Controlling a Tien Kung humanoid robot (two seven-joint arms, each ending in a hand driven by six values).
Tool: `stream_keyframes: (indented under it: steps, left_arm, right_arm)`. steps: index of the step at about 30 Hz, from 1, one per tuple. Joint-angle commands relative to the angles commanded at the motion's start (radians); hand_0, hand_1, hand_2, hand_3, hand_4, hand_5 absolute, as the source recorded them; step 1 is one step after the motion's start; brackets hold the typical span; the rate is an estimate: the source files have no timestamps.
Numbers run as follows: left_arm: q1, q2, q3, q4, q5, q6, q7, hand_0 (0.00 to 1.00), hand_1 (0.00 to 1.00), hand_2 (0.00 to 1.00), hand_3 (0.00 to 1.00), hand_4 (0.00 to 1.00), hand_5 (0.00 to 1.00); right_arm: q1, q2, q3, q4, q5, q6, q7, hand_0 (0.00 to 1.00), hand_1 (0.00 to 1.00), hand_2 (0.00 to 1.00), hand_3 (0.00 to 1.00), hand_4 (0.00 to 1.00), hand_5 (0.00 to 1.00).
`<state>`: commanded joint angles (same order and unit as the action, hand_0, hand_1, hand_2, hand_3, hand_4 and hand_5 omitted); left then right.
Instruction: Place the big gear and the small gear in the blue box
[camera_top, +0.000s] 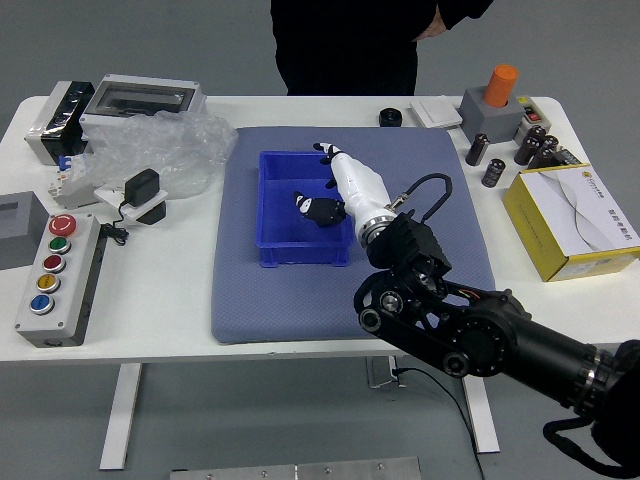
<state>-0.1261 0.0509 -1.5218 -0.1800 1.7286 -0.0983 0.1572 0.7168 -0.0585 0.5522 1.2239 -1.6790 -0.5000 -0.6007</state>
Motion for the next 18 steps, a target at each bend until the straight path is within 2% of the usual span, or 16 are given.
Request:
stream_keyframes:
  steps: [2,3,8,9,10,14,18]
  left_arm:
    - [0.002,0.000,0.000,0.000,0.000,0.000,-0.001,0.757,0.740,0.767,0.813,0.594,0.134]
    - [0.002,0.000,0.000,0.000,0.000,0.001,-0.001,0.757,0.740,0.766,0.813,0.592,0.135]
    - [0.004,0.000,0.000,0.000,-0.001,0.001,-0.003,0.757,0.740,0.766,0.813,0.592,0.135]
    - [0.004,0.000,0.000,0.000,-0.001,0.001,-0.004,0.757,0.740,0.766,0.814,0.592,0.135]
    - [0.004,0.000,0.000,0.000,-0.001,0.001,-0.005,0.757,0.740,0.766,0.814,0.592,0.135]
    - [0.004,0.000,0.000,0.000,-0.003,0.002,-0.007,0.757,0.740,0.766,0.814,0.591,0.136]
    - [0.004,0.000,0.000,0.000,-0.004,0.002,-0.008,0.757,0.740,0.766,0.814,0.591,0.136]
  right_arm:
    - [-0.009,-0.009,0.024,0.006,0.014,-0.018,0.020,0.706,0.648,0.840,0.952,0.734,0.322]
    - [-0.017,-0.014,0.041,0.008,0.026,-0.031,0.036,0.816,0.766,0.870,0.958,0.740,0.318]
    - [-0.062,-0.046,0.127,0.012,0.135,-0.120,0.148,0.816,0.766,0.870,0.958,0.740,0.318]
    - [-0.070,-0.053,0.143,0.012,0.158,-0.133,0.171,0.857,0.827,0.904,0.953,0.740,0.317]
    - [-0.077,-0.061,0.158,0.013,0.182,-0.143,0.195,0.857,0.827,0.904,0.953,0.740,0.317]
    - [-0.095,-0.092,0.197,0.014,0.265,-0.145,0.277,0.865,0.843,0.926,0.939,0.748,0.323]
    - [-0.099,-0.117,0.209,0.010,0.315,-0.144,0.305,0.865,0.843,0.926,0.939,0.748,0.323]
